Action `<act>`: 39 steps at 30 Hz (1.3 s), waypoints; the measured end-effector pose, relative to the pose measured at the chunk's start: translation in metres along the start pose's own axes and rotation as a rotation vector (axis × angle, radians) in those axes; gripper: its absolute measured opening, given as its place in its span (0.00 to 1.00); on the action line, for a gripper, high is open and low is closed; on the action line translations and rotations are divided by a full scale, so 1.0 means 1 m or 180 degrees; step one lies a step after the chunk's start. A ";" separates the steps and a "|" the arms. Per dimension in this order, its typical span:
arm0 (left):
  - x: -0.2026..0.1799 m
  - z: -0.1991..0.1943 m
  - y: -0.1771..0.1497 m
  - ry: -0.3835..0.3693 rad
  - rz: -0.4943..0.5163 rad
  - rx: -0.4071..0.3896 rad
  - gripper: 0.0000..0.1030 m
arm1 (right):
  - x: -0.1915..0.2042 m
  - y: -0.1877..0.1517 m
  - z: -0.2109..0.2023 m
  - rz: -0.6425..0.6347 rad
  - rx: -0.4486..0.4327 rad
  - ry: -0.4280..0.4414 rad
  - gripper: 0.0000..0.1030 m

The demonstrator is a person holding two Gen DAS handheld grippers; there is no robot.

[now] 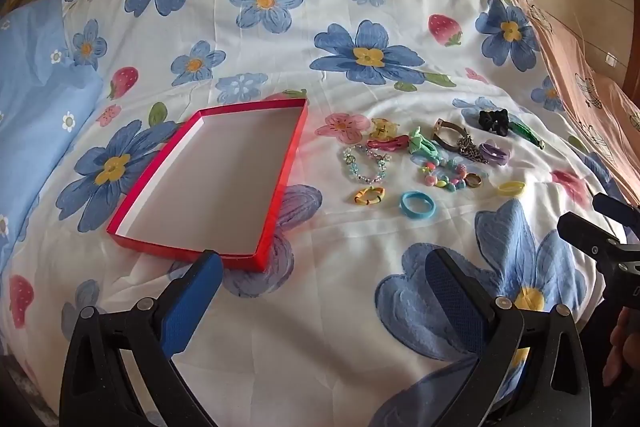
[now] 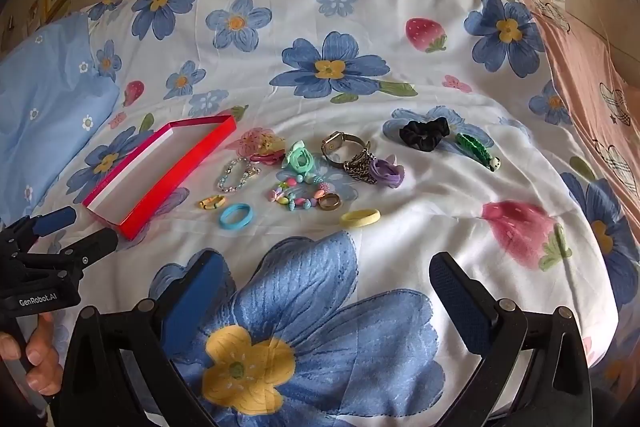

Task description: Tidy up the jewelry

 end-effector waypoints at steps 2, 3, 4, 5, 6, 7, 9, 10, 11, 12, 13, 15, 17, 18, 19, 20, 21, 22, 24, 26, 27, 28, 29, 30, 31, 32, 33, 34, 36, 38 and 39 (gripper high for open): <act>0.000 0.000 0.000 0.0031 0.0032 -0.0003 0.99 | 0.003 0.001 -0.002 0.0001 0.0004 0.0003 1.00; 0.000 0.000 0.000 0.0031 0.0032 -0.0002 0.99 | 0.003 0.001 -0.002 -0.0001 0.0005 0.0009 1.00; 0.000 0.000 0.000 0.0035 0.0029 -0.0001 0.99 | 0.002 -0.001 -0.003 -0.0004 0.0000 0.0013 1.00; -0.001 0.000 0.000 0.0037 0.0025 -0.0001 0.99 | 0.003 -0.002 -0.003 -0.0003 0.0003 0.0011 1.00; -0.001 0.001 0.000 0.0036 0.0023 0.0002 0.99 | 0.003 -0.002 -0.004 -0.0002 0.0003 0.0014 1.00; -0.002 0.001 0.000 0.0034 0.0023 0.0005 0.99 | 0.003 -0.002 -0.003 -0.0001 0.0018 0.0014 1.00; -0.003 0.001 -0.001 0.0035 0.0026 0.0003 0.99 | 0.003 -0.001 -0.003 -0.0002 0.0023 0.0023 1.00; -0.003 0.001 -0.001 0.0040 0.0031 0.0000 0.99 | 0.003 0.000 -0.002 -0.0003 0.0027 0.0025 1.00; -0.004 0.001 -0.001 0.0043 0.0035 -0.0004 0.99 | 0.004 0.000 -0.003 -0.0005 0.0024 0.0033 1.00; -0.001 -0.001 0.001 0.0035 0.0029 -0.0014 0.99 | 0.005 -0.001 -0.004 -0.0011 0.0020 0.0036 1.00; 0.001 0.001 0.003 0.0027 0.0017 -0.0013 0.99 | 0.007 -0.001 -0.006 -0.0021 0.0009 0.0038 1.00; 0.002 0.001 0.004 0.0027 0.0017 -0.0017 0.99 | 0.008 -0.001 -0.007 -0.0020 0.0003 0.0054 1.00; 0.001 0.000 0.004 0.0032 0.0025 -0.0023 0.99 | 0.009 -0.001 -0.007 -0.0020 0.0003 0.0054 1.00; 0.001 0.000 0.004 0.0033 0.0031 -0.0020 0.99 | 0.009 -0.001 -0.007 -0.0017 0.0006 0.0057 1.00; 0.001 -0.002 0.003 0.0031 0.0031 -0.0021 0.99 | 0.008 -0.001 -0.007 -0.0013 0.0009 0.0055 1.00; 0.001 -0.002 0.003 0.0031 0.0031 -0.0021 0.99 | 0.009 -0.001 -0.007 -0.0015 0.0009 0.0057 1.00; 0.000 -0.002 0.003 0.0035 0.0032 -0.0027 0.99 | 0.009 -0.001 -0.007 -0.0012 0.0011 0.0057 1.00; 0.000 -0.002 0.003 0.0036 0.0032 -0.0028 0.99 | 0.009 -0.001 -0.008 -0.0014 0.0010 0.0055 1.00; 0.000 -0.002 0.002 0.0038 0.0034 -0.0026 0.99 | 0.009 -0.001 -0.008 -0.0014 0.0009 0.0062 1.00; -0.002 -0.002 0.002 0.0047 0.0038 -0.0030 0.99 | 0.009 -0.001 -0.008 -0.0014 0.0003 0.0062 1.00; -0.002 -0.003 0.003 0.0044 0.0038 -0.0030 0.99 | 0.010 -0.001 -0.009 -0.0012 0.0001 0.0068 1.00; -0.002 -0.003 0.002 0.0046 0.0040 -0.0030 0.99 | 0.010 -0.001 -0.009 -0.0009 0.0000 0.0073 1.00; -0.002 -0.002 0.002 0.0051 0.0044 -0.0029 0.99 | 0.010 -0.001 -0.009 -0.0008 0.0002 0.0072 1.00; -0.002 -0.002 0.002 0.0050 0.0042 -0.0027 0.99 | 0.010 -0.001 -0.009 -0.0007 0.0002 0.0075 1.00; -0.002 -0.002 0.002 0.0048 0.0037 -0.0029 0.99 | 0.010 -0.001 -0.010 -0.0004 0.0004 0.0078 1.00; -0.002 -0.002 0.002 0.0049 0.0036 -0.0031 0.99 | 0.010 -0.001 -0.009 -0.0006 0.0007 0.0073 1.00; -0.002 -0.002 0.002 0.0048 0.0038 -0.0030 0.99 | 0.010 -0.001 -0.010 -0.0005 0.0008 0.0073 1.00; -0.002 -0.002 0.002 0.0052 0.0039 -0.0029 0.99 | 0.010 -0.001 -0.009 -0.0007 0.0003 0.0073 1.00; -0.002 -0.003 0.002 0.0051 0.0037 -0.0030 0.99 | 0.011 -0.001 -0.010 -0.0008 -0.0001 0.0076 1.00; -0.002 -0.002 0.002 0.0049 0.0040 -0.0029 0.99 | 0.010 -0.001 -0.010 -0.0007 0.0005 0.0074 1.00; -0.002 -0.002 0.002 0.0053 0.0039 -0.0029 0.99 | 0.011 -0.001 -0.010 -0.0006 0.0006 0.0076 1.00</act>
Point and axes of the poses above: each gripper's, at about its wrist camera, not at the fingertips, and z roughly the way its jaws point, x to its left, y to its top, the point moved 10 cm from there along z, roughly the way its jaws point, and after that the axes turned 7 degrees about -y, right-handed, at the moved point
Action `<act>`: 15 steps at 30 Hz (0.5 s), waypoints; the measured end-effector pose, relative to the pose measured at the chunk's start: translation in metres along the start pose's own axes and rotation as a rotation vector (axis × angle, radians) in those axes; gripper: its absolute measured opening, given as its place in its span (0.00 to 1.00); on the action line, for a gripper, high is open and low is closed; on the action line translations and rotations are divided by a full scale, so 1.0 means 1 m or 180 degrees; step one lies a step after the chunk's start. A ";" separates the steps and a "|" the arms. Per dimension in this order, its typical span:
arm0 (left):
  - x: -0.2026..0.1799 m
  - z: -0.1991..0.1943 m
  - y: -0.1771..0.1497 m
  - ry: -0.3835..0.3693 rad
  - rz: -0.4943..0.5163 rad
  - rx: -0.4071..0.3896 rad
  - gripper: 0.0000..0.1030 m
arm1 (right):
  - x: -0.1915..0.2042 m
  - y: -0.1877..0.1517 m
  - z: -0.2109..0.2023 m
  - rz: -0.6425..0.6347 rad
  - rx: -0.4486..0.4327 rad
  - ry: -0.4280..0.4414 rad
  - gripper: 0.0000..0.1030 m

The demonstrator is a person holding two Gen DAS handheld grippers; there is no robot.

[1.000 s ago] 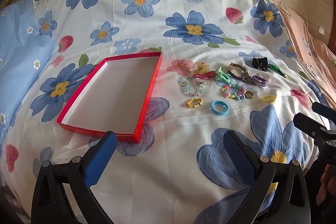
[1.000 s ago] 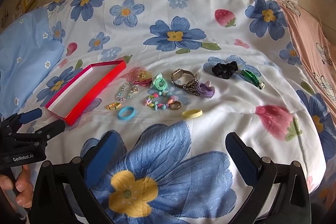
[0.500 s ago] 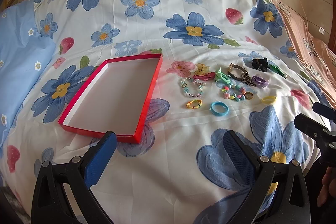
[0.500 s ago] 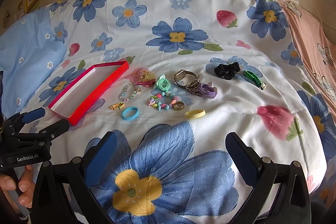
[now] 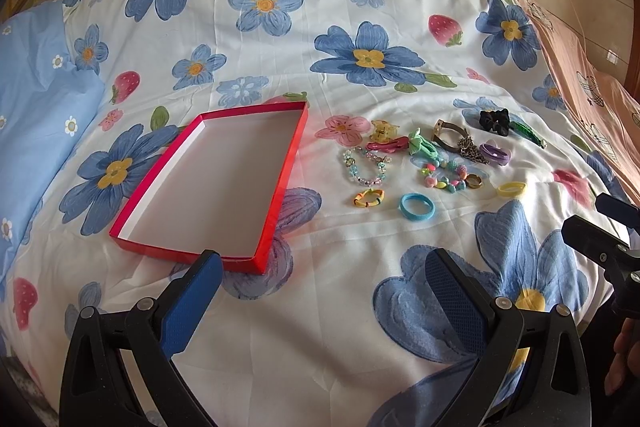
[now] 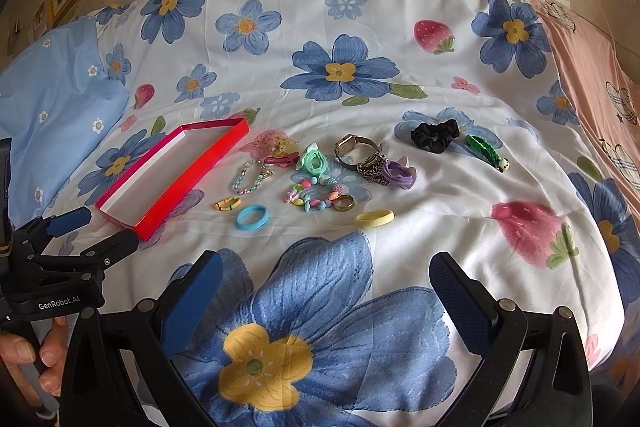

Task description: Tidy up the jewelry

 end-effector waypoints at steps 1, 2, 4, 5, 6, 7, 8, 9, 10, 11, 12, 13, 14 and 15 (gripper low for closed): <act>0.000 0.000 0.000 -0.0002 -0.0002 -0.0002 0.99 | 0.000 0.000 0.000 0.0001 0.0001 0.0001 1.00; 0.000 0.000 0.000 -0.0004 -0.0002 -0.0001 0.99 | 0.000 0.000 0.000 0.0001 -0.0001 0.0000 1.00; 0.000 0.000 0.000 -0.0002 -0.0001 -0.0002 0.99 | 0.000 0.000 -0.001 0.0003 -0.0003 0.0000 1.00; 0.000 0.000 0.000 -0.0004 -0.0002 -0.0002 0.99 | -0.001 0.001 0.000 0.0003 -0.0003 0.0001 1.00; 0.000 0.000 0.000 -0.0004 -0.0003 -0.0001 0.99 | 0.000 0.001 -0.001 0.0003 -0.0006 0.0004 1.00; -0.001 0.000 0.000 -0.0003 0.0000 -0.0001 0.99 | 0.001 0.001 -0.001 0.0005 -0.0008 0.0006 1.00; -0.001 0.000 0.000 -0.0002 0.0002 0.0000 0.99 | 0.001 0.001 -0.001 0.0006 -0.0002 0.0003 1.00; -0.001 0.000 0.000 0.0000 0.0003 0.0001 0.99 | 0.001 0.001 -0.001 0.0008 -0.0001 0.0004 1.00; -0.001 0.000 0.000 0.0002 0.0001 0.0000 0.99 | 0.001 0.001 -0.002 0.0008 -0.0004 0.0006 1.00; -0.001 0.000 0.000 -0.0001 -0.0001 0.0001 0.99 | 0.001 0.001 -0.001 0.0003 -0.0005 0.0006 1.00; -0.001 0.000 0.000 -0.0006 -0.0002 0.0002 0.99 | 0.001 0.001 -0.001 0.0002 -0.0003 0.0001 1.00; -0.001 0.000 0.000 -0.0003 0.0001 -0.0001 0.99 | 0.000 0.001 -0.001 0.0005 -0.0003 0.0005 1.00; -0.001 0.000 0.000 0.0002 0.0004 -0.0001 0.99 | 0.000 0.001 -0.001 0.0008 -0.0005 0.0012 1.00; -0.001 0.000 0.000 0.0000 0.0001 0.0000 0.99 | 0.000 0.001 -0.001 0.0009 -0.0006 0.0014 1.00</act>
Point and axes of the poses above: each gripper's, at about its wrist camera, not at the fingertips, and z roughly the way its jaws point, x to its left, y to its top, the point moved 10 cm from there along z, roughly the way its jaws point, and after that the axes turned 7 degrees about -y, right-handed, at the moved point
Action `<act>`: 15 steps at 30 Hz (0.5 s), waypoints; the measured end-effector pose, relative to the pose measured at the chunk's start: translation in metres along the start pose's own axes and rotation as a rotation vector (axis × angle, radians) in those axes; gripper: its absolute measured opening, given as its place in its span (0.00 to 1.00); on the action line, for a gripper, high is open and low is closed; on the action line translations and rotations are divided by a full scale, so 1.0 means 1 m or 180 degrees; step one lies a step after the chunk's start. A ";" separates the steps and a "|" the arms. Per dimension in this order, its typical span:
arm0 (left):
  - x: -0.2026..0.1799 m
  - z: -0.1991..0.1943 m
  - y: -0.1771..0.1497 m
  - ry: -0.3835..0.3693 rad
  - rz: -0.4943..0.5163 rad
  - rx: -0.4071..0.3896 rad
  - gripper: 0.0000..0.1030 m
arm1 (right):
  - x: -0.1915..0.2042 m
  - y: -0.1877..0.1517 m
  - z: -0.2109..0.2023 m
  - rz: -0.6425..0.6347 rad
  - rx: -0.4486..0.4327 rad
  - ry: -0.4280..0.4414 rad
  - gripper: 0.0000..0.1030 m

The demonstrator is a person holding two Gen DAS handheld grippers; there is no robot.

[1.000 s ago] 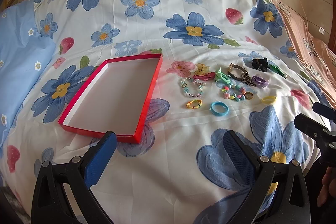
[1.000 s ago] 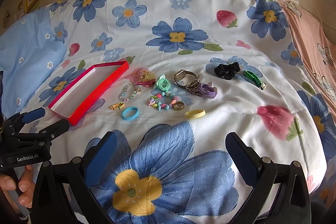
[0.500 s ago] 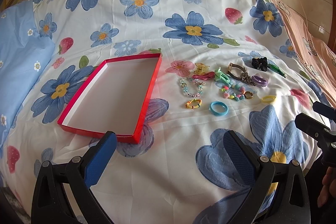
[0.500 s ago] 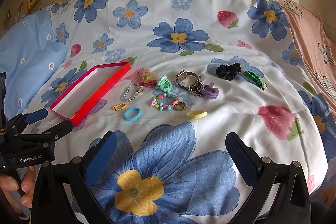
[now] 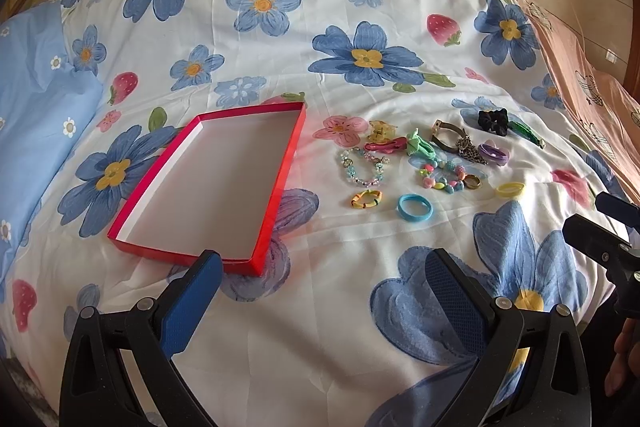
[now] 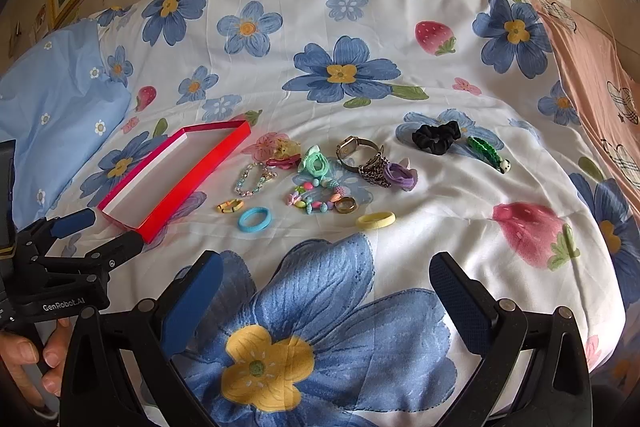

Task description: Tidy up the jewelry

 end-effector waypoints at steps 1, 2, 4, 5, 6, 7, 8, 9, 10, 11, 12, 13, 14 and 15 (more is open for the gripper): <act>0.000 0.000 0.000 -0.0005 0.0000 0.0002 0.99 | -0.001 0.000 0.000 -0.0002 0.0000 -0.0005 1.00; 0.000 0.000 0.000 -0.0005 -0.0001 0.0000 0.99 | -0.001 0.000 0.000 -0.0001 0.0003 -0.0003 1.00; -0.001 0.000 0.000 -0.0004 0.0004 0.0000 0.99 | -0.001 0.000 0.000 0.0005 0.0005 0.0001 1.00; -0.001 0.000 0.000 -0.0003 0.0008 0.0002 0.99 | -0.001 0.000 0.000 0.0003 0.0006 0.0001 1.00; -0.002 0.000 0.000 -0.0005 0.0008 0.0002 0.99 | 0.000 0.000 0.000 0.0002 0.0007 0.0002 1.00; -0.002 0.000 0.000 -0.0005 0.0006 0.0001 0.99 | -0.001 0.000 0.001 0.0003 0.0005 0.0001 1.00; -0.002 0.000 0.000 -0.0006 0.0004 0.0003 0.99 | -0.001 0.000 0.001 0.0004 0.0006 0.0004 1.00; -0.003 0.000 0.000 -0.0006 0.0007 0.0005 0.99 | 0.000 0.000 0.000 0.0006 0.0008 0.0004 1.00; -0.003 0.000 0.000 -0.0009 0.0007 0.0005 0.99 | 0.000 0.000 0.000 0.0009 0.0008 0.0004 1.00; -0.003 0.001 0.000 -0.0005 0.0007 0.0006 0.99 | -0.001 0.000 0.001 0.0007 0.0006 0.0005 1.00; -0.003 0.001 0.000 -0.0006 0.0008 0.0006 0.99 | -0.001 0.000 0.001 0.0010 0.0008 0.0006 1.00; -0.004 0.001 0.000 -0.0008 0.0009 0.0005 0.99 | -0.001 0.000 0.001 0.0012 0.0008 0.0005 1.00; -0.005 0.002 0.000 -0.0009 0.0013 0.0010 0.99 | -0.002 0.000 0.001 0.0010 0.0006 0.0005 1.00; -0.006 0.002 -0.001 -0.0010 0.0016 0.0014 0.99 | -0.002 0.000 0.001 0.0011 0.0005 0.0007 1.00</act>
Point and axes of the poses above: each gripper's, at about its wrist camera, not at the fingertips, and z roughly the way its jaws point, x to its left, y to its top, the point moved 10 cm from there along z, roughly the way its jaws point, and after that the axes turned 7 degrees about -y, right-handed, at the moved point
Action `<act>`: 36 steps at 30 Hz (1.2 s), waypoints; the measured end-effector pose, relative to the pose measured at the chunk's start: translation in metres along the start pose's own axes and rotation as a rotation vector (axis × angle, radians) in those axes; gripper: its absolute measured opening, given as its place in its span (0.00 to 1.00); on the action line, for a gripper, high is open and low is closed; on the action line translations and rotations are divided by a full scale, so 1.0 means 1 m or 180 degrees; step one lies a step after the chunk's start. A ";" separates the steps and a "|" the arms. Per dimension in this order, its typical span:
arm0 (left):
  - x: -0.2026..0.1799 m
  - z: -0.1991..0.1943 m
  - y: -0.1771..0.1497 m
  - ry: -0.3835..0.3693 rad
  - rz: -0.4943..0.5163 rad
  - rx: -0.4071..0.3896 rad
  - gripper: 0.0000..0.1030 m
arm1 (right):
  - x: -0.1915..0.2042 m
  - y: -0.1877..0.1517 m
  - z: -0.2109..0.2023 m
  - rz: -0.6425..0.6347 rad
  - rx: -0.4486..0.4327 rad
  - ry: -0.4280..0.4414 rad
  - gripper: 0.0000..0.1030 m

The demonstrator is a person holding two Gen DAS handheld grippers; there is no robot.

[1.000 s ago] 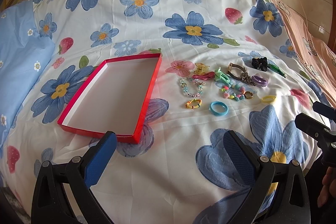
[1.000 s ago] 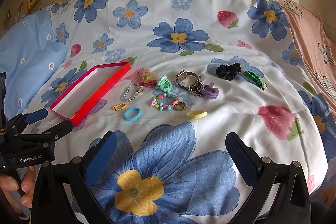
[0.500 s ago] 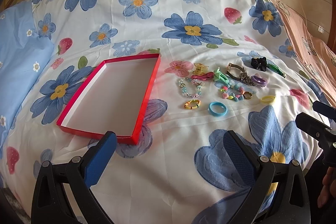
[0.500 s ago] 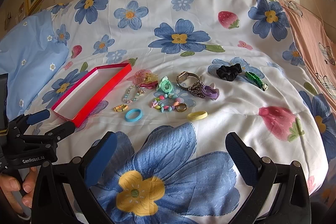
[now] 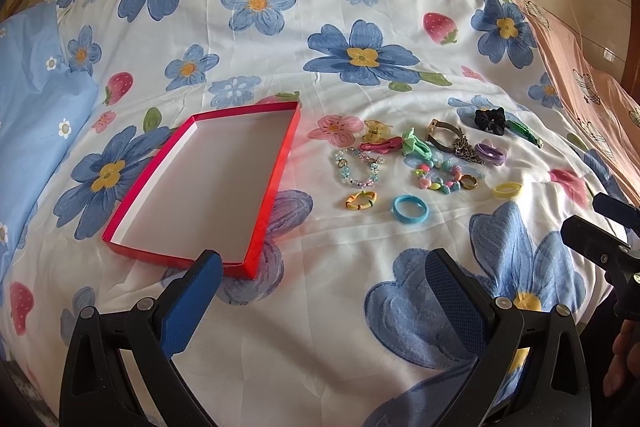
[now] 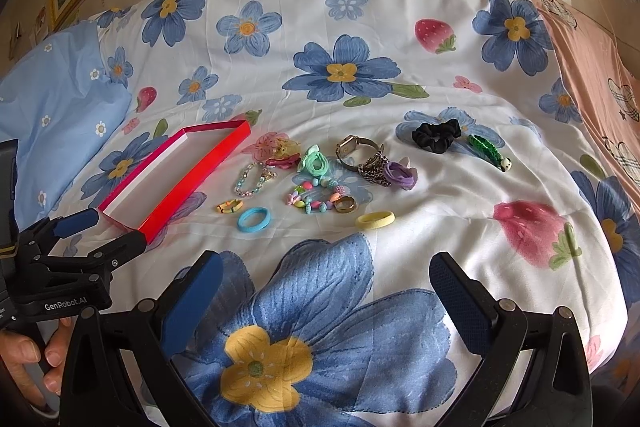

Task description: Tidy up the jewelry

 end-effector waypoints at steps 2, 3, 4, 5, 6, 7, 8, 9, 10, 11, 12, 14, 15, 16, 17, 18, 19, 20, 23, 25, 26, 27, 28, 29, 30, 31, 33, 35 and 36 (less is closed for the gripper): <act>-0.002 0.002 0.000 -0.0009 0.0004 0.0013 0.99 | -0.001 0.000 0.000 0.0003 -0.0001 0.0000 1.00; -0.003 0.003 -0.001 -0.0015 0.0003 0.0022 0.99 | -0.001 0.000 0.001 0.0005 0.0000 0.0001 1.00; -0.003 0.005 0.000 -0.0023 0.0002 0.0033 0.99 | -0.001 0.000 0.001 0.0008 0.0003 0.0003 1.00; -0.004 0.008 0.000 -0.0037 0.0000 0.0050 0.99 | -0.001 0.000 0.001 0.0008 0.0007 0.0002 1.00; -0.004 0.011 0.001 -0.0052 -0.0005 0.0066 0.99 | 0.000 0.000 0.001 0.0013 0.0014 0.0003 1.00; -0.003 0.014 0.001 -0.0067 -0.0010 0.0079 0.99 | 0.000 0.001 0.002 0.0019 0.0020 0.0005 1.00; -0.001 0.015 0.002 -0.0074 -0.0014 0.0092 0.99 | 0.001 0.001 0.002 0.0025 0.0026 0.0004 1.00; -0.001 0.016 0.003 -0.0080 -0.0017 0.0102 0.99 | 0.001 0.001 0.002 0.0030 0.0030 0.0003 1.00; -0.001 0.018 0.003 -0.0089 -0.0021 0.0110 0.99 | 0.003 0.001 0.002 0.0035 0.0038 0.0000 1.00; 0.000 0.019 0.003 -0.0097 -0.0028 0.0117 0.99 | 0.002 0.001 0.003 0.0044 0.0044 -0.0001 1.00; 0.000 0.020 0.004 -0.0104 -0.0032 0.0127 0.99 | 0.003 0.001 0.004 0.0050 0.0050 -0.0003 1.00; 0.000 0.023 0.004 -0.0121 -0.0030 0.0145 0.99 | 0.004 0.001 0.005 0.0063 0.0062 0.0000 1.00; -0.001 0.025 0.005 -0.0133 -0.0026 0.0152 0.99 | 0.003 0.002 0.007 0.0070 0.0069 0.0001 1.00; -0.001 0.026 0.005 -0.0150 -0.0022 0.0165 0.99 | 0.004 0.002 0.008 0.0074 0.0070 0.0007 1.00; -0.002 0.029 0.006 -0.0174 -0.0018 0.0183 0.98 | 0.002 0.001 0.007 0.0070 0.0066 0.0008 1.00; -0.003 0.031 0.007 -0.0196 -0.0012 0.0198 0.98 | 0.005 0.002 0.008 0.0075 0.0071 0.0020 1.00; -0.003 0.033 0.008 -0.0208 -0.0010 0.0203 0.98 | -0.001 0.001 0.010 0.0091 0.0080 0.0033 0.99; -0.004 0.035 0.011 -0.0225 0.0000 0.0202 0.98 | -0.003 0.003 0.012 0.0105 0.0088 0.0033 0.99; -0.007 0.041 0.016 -0.0261 0.0010 0.0201 0.98 | -0.015 0.008 0.019 0.0174 0.0091 0.0009 0.99; -0.009 0.045 0.019 -0.0296 0.0016 0.0211 0.97 | -0.021 0.011 0.022 0.0209 0.0087 0.0002 0.98; -0.011 0.048 0.021 -0.0311 0.0023 0.0221 0.96 | -0.024 0.012 0.024 0.0218 0.0104 -0.0009 0.96; -0.012 0.050 0.022 -0.0330 0.0028 0.0230 0.94 | -0.027 0.013 0.026 0.0232 0.0119 -0.0008 0.95; -0.013 0.054 0.023 -0.0352 0.0035 0.0247 0.93 | -0.028 0.014 0.029 0.0251 0.0138 -0.0008 0.92; -0.014 0.056 0.024 -0.0362 0.0034 0.0261 0.92 | -0.031 0.014 0.031 0.0265 0.0159 -0.0007 0.90; -0.015 0.060 0.026 -0.0376 0.0036 0.0273 0.90 | -0.033 0.015 0.033 0.0277 0.0176 -0.0001 0.89; -0.016 0.063 0.028 -0.0389 0.0041 0.0284 0.89 | -0.033 0.016 0.036 0.0289 0.0187 0.0006 0.85; -0.018 0.070 0.031 -0.0407 0.0053 0.0318 0.85 | -0.035 0.018 0.040 0.0283 0.0211 0.0000 0.79; -0.021 0.079 0.034 -0.0437 0.0063 0.0356 0.83 | -0.035 0.020 0.046 0.0272 0.0242 0.0002 0.72; -0.022 0.083 0.035 -0.0448 0.0069 0.0379 0.80 | -0.035 0.020 0.050 0.0265 0.0267 0.0004 0.70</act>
Point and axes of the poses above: each gripper's, at about its wrist camera, not at the fingertips, and z roughly the way its jaws point, x to its left, y to its top, the point moved 10 cm from there along z, roughly the way its jaws point, and after that the axes turned 7 degrees about -y, right-handed, at the moved point
